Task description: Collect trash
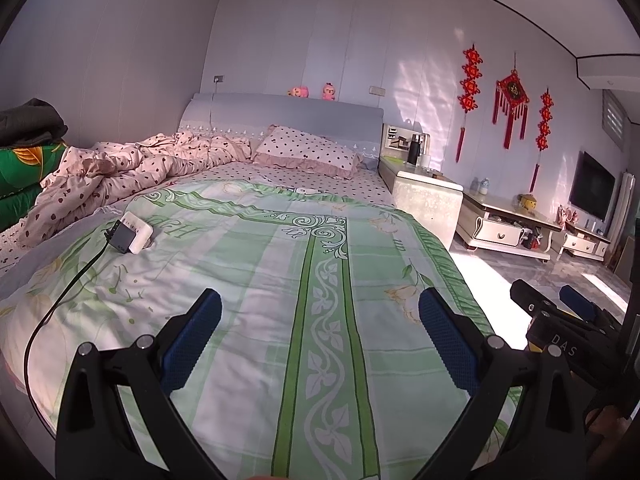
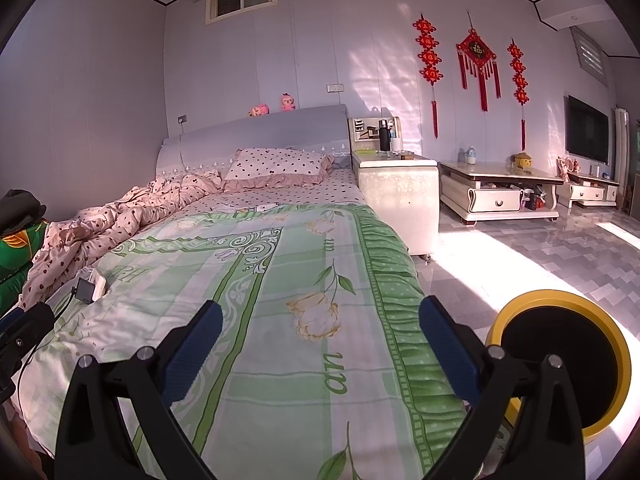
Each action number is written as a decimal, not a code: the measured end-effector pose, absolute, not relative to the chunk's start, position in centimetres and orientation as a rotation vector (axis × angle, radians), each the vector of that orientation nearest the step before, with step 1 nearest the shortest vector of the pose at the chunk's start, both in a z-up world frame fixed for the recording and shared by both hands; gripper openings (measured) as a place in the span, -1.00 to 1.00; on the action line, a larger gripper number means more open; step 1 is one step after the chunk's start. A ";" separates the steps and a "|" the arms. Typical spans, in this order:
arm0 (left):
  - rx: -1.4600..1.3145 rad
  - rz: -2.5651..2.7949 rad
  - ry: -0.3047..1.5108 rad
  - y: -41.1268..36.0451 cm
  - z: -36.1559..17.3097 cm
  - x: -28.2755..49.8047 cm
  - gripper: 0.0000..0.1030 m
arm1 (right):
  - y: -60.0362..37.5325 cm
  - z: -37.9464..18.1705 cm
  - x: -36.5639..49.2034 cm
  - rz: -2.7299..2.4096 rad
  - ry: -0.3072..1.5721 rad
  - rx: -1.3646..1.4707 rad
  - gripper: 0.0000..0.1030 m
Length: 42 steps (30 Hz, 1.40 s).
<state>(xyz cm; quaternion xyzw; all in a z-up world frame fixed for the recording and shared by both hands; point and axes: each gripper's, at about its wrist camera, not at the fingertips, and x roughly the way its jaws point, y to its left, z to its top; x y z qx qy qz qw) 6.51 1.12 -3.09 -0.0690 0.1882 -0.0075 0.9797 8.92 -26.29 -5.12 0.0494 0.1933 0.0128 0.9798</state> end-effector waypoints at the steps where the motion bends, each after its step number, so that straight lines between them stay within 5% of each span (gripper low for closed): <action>1: -0.138 -0.015 0.379 1.1 -3.2 6.5 0.84 | -26.3 -5.2 9.0 0.026 0.392 0.100 0.84; 42: -0.139 -0.018 0.382 0.8 -3.2 6.5 0.84 | -26.6 -6.0 9.4 0.026 0.424 0.118 0.84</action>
